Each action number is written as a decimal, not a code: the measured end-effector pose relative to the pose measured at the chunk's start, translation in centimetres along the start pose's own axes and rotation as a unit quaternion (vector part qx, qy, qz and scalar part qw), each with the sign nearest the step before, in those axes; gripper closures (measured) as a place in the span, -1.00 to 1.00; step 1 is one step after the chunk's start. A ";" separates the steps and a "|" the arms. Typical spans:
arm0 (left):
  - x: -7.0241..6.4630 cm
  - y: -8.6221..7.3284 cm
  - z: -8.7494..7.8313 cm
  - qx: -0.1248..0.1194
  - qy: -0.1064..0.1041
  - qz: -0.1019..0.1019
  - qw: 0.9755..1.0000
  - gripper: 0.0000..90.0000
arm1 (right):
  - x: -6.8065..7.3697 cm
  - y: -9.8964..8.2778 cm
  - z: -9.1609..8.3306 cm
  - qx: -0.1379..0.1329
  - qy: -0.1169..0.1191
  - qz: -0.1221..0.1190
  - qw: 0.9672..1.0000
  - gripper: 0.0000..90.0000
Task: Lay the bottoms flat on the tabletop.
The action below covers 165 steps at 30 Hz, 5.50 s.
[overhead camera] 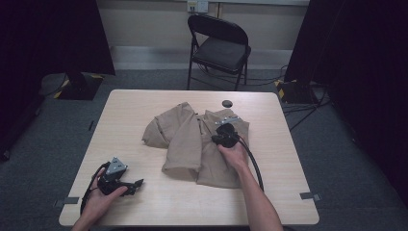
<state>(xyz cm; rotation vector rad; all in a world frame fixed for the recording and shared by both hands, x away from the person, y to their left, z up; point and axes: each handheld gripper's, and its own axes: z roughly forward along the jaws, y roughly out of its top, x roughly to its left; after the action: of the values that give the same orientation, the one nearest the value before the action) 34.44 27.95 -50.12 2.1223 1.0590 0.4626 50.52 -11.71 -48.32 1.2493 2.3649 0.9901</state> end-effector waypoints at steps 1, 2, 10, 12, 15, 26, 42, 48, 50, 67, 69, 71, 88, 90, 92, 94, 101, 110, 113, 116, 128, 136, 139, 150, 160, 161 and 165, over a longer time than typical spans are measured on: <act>0.0 0.0 0.0 -0.002 0.000 -0.003 1.000 -0.72 | -0.1 -0.4 -0.4 -0.004 -0.001 0.004 1.000 1.00; 0.0 0.0 0.0 0.000 0.000 0.000 1.000 -0.72 | -0.1 -0.8 -0.9 -0.008 0.001 0.008 1.000 1.00; 0.0 0.0 0.0 -0.002 0.000 -0.003 1.000 -0.72 | 0.4 -4.9 -5.4 -0.026 0.011 0.004 1.000 1.00; 0.0 0.0 0.0 -0.002 0.000 -0.002 1.000 -0.71 | 0.7 -5.7 -6.3 -0.029 0.011 0.002 1.000 1.00; 0.0 0.0 0.0 -0.001 0.000 0.000 1.000 -0.72 | 1.1 -7.2 -7.6 -0.038 0.022 0.003 0.999 1.00; 0.0 0.0 0.0 -0.001 0.000 0.002 1.000 -0.72 | 3.1 -11.6 -9.5 -0.036 0.034 -0.002 0.999 1.00; 1.1 3.0 0.6 0.004 -0.022 -0.037 0.999 -0.46 | 1.0 -8.4 -10.4 -0.095 0.013 0.015 0.995 0.02; 1.2 7.6 1.4 -0.037 -0.029 -0.036 0.998 -0.45 | 1.0 -9.2 -8.2 -0.054 0.008 0.007 0.998 0.04; 1.2 9.3 2.0 -0.046 -0.033 -0.030 0.998 -0.45 | 1.0 -9.3 -8.0 -0.050 0.010 0.004 0.999 0.05; -0.6 16.4 11.3 -0.032 -0.093 -0.052 0.994 -0.52 | 0.7 -10.2 -7.6 -0.065 0.020 0.003 0.998 0.03; -1.3 16.4 12.2 -0.011 -0.089 -0.033 0.995 -0.52 | 0.7 -10.3 -7.6 -0.065 0.021 0.002 0.998 0.03; -1.9 16.4 12.9 0.004 -0.075 -0.029 0.997 -0.50 | 0.8 -10.3 -7.6 -0.064 0.020 0.002 0.998 0.03; -1.3 14.4 8.8 -0.025 -0.118 -0.016 0.993 0.93 | 1.0 -10.2 -7.6 -0.063 0.015 0.000 0.998 0.02; -1.5 14.1 7.5 -0.036 -0.122 -0.008 0.992 0.93 | 1.0 -10.2 -7.6 -0.063 0.015 -0.001 0.998 0.02; -1.7 13.5 6.1 -0.048 -0.129 -0.014 0.990 0.93 | 1.0 -10.2 -7.6 -0.063 0.013 -0.002 0.998 0.02; -2.2 12.6 4.9 -0.061 -0.134 -0.013 0.989 0.93 | 1.0 -10.2 -7.6 -0.063 0.012 -0.002 0.998 0.02; -3.0 8.4 2.7 -0.052 -0.155 -0.004 0.987 0.93 | 1.0 -10.2 -7.5 -0.063 0.011 -0.002 0.998 0.01; -3.3 4.8 3.3 0.002 -0.146 -0.009 0.989 0.74 | 1.6 -10.1 -7.4 -0.059 -0.007 -0.013 0.998 -0.03; -3.0 5.7 2.6 -0.021 -0.154 -0.011 0.988 0.65 | 1.7 -9.6 -7.5 -0.050 -0.001 -0.006 0.999 -0.11; -2.5 7.0 1.3 -0.052 -0.155 -0.011 0.986 0.45 | 1.9 -8.6 -8.2 -0.062 0.009 -0.011 0.998 -0.13; 1.9 12.2 6.5 -0.048 -0.134 -0.096 0.985 0.52 | 0.2 -3.0 -5.7 -0.077 -0.011 0.005 0.997 0.12; 1.2 9.9 9.2 0.003 -0.126 -0.091 0.988 0.59 | -0.5 -4.6 -3.0 -0.039 -0.007 0.025 0.999 0.14; 1.0 8.7 8.5 -0.011 -0.131 -0.097 0.987 0.64 | -0.1 -5.0 -3.5 -0.024 -0.007 0.011 1.000 0.14; -1.4 5.7 4.8 0.009 -0.166 -0.060 0.984 0.65 | 2.6 -8.2 -6.4 -0.025 0.016 -0.013 0.999 0.13; 1.6 7.5 2.3 -0.058 -0.156 -0.091 0.982 0.37 | -0.7 -6.0 -9.0 -0.067 0.003 0.019 0.998 -0.06; 2.1 7.7 2.2 -0.063 -0.154 -0.095 0.981 0.36 | -1.4 -5.6 -9.1 -0.070 -0.001 0.027 0.997 -0.07; 4.2 8.0 2.1 -0.072 -0.117 -0.116 0.984 0.28 | -3.8 -5.1 -8.7 -0.070 -0.031 0.049 0.996 -0.14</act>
<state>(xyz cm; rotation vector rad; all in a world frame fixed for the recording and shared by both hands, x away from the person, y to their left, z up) 42.53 27.05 -45.67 1.8458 1.0841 0.1677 44.98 -20.56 -45.75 1.3329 2.1651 1.1091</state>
